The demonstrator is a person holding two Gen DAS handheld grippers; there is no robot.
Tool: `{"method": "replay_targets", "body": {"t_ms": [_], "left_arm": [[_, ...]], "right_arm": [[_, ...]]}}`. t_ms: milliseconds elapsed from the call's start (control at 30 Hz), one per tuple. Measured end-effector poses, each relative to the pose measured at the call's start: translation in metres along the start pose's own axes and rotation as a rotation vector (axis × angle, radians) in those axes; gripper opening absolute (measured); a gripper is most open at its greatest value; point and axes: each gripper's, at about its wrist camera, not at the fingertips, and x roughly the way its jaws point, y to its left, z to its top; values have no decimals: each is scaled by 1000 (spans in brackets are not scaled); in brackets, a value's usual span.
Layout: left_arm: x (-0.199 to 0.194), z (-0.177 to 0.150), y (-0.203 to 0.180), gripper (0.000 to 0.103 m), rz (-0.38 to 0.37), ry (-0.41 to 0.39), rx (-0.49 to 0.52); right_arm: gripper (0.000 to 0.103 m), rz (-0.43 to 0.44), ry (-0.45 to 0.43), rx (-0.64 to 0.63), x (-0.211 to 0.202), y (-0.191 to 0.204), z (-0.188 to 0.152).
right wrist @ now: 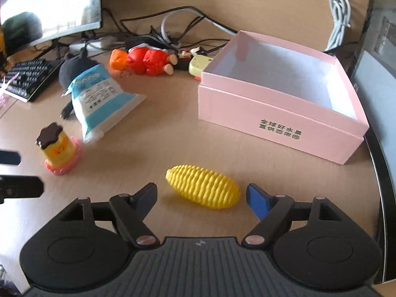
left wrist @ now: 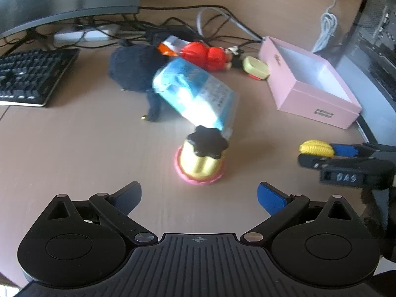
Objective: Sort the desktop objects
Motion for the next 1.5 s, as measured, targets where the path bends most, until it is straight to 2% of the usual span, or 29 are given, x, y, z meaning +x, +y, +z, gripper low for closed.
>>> {"method": "replay_targets", "body": {"t_ms": [67, 133, 167, 233, 267, 300, 600, 700, 767, 800, 900, 1033, 1267, 1367, 1500], "left_arm": [[0, -2, -4, 102, 4, -10, 27], [1, -3, -11, 102, 21, -37, 70], [2, -3, -14, 102, 28, -46, 93], [6, -2, -19, 93, 35, -55, 116], [8, 0, -20, 79, 32, -51, 118], [11, 3, -20, 72, 30, -45, 116], [34, 12, -23, 76, 45, -27, 155], [34, 12, -24, 87, 25, -16, 147], [32, 11, -26, 90, 19, -16, 150], [31, 10, -26, 91, 18, -13, 150], [28, 8, -26, 94, 10, -3, 141], [22, 6, -24, 95, 12, -2, 125], [11, 2, -11, 96, 44, -4, 59], [9, 0, -6, 97, 53, -1, 24], [7, -3, -2, 97, 64, 5, 3]], "right_arm": [[68, 15, -14, 21, -1, -4, 2], [54, 33, -17, 12, -1, -4, 4], [51, 34, -20, -4, -1, -2, 4], [45, 41, -25, -33, -3, 3, 3], [43, 48, -28, -44, -5, 5, 3], [43, 55, -31, -54, -7, 7, 1], [43, 40, -31, -85, -20, 5, -12], [43, -40, -30, -71, -19, -1, -15], [44, -73, -30, -38, -19, -9, -15], [44, -73, -31, -25, -20, -14, -15], [56, -42, -53, -15, -25, -18, -14], [65, 1, -63, -42, -23, -7, -10], [65, 49, -84, -154, -11, 18, -2], [65, 19, -74, -166, -6, 21, 2], [74, 2, -78, -142, 0, 17, 5]]}}
